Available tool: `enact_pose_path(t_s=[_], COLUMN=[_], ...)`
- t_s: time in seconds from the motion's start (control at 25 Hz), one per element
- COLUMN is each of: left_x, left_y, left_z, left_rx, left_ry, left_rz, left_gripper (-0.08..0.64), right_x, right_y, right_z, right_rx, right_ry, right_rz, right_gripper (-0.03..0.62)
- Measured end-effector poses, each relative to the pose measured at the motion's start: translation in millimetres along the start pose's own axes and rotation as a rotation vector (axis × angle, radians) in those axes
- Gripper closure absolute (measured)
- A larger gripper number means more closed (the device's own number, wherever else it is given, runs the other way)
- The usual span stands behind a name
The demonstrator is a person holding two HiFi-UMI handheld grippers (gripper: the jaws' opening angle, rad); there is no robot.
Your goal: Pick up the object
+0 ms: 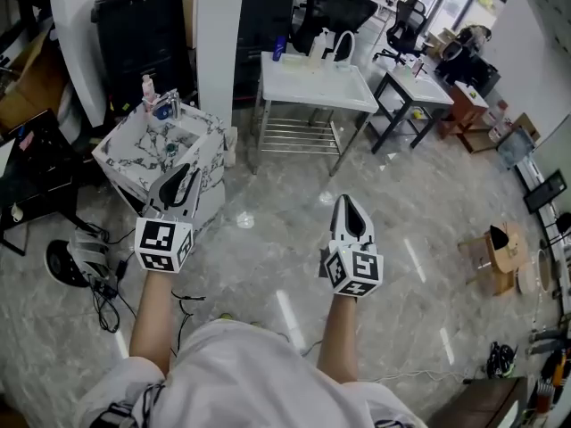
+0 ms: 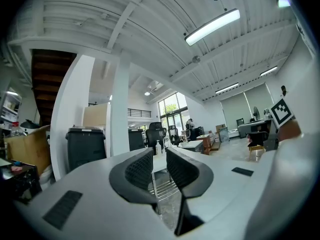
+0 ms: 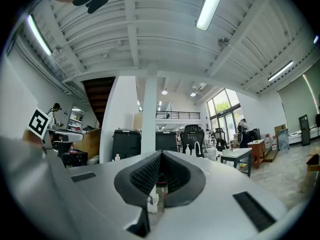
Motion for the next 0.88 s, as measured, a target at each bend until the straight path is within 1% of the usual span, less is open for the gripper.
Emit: enact_pose_path(t_s=[0.2,0.32,0.44,0.68,0.88], left_x=[-17.6,-24.9,-30.1,-41.0,-36.4], left_y=[-3.5,-5.3,-11.8,-34.1,-64.5], left_z=[6.7,12.7,19.0,32.0,41.3], left_rx=[-0.004,0.005,-0.004,-0.009,-0.016], left_ry=[0.003,0.007,0.006,0.007,0.015], left_rz=[0.017,0.032,0.051,0.072,0.085], left_gripper=[0.483,0.483,0.483,0.483,0.483], right_x=[-18.7,-30.1,-35.0,-36.3,-18.8], right_y=[-12.1,-15.2,-21.2,-45.3,-65.4], right_z=[5.0,12.8,22.5,33.8,42.6], right_rx=[-0.007,-0.011,-0.023,-0.033,-0.041], right_ry=[0.0,0.006,0.003,0.008,0.005], right_rz=[0.002,0.006,0.019,0.028,0.032], right_gripper=[0.586,0.586,0.586,0.586,0.586])
Point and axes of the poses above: the fingertips, and each gripper's own axes: y backward along the fingers, x to its right, z out of its underside, the point moved 2 cm from there along y, backward along the fingers, and after that the axes turned 9 degrees about -z, right-handed, at the moved point
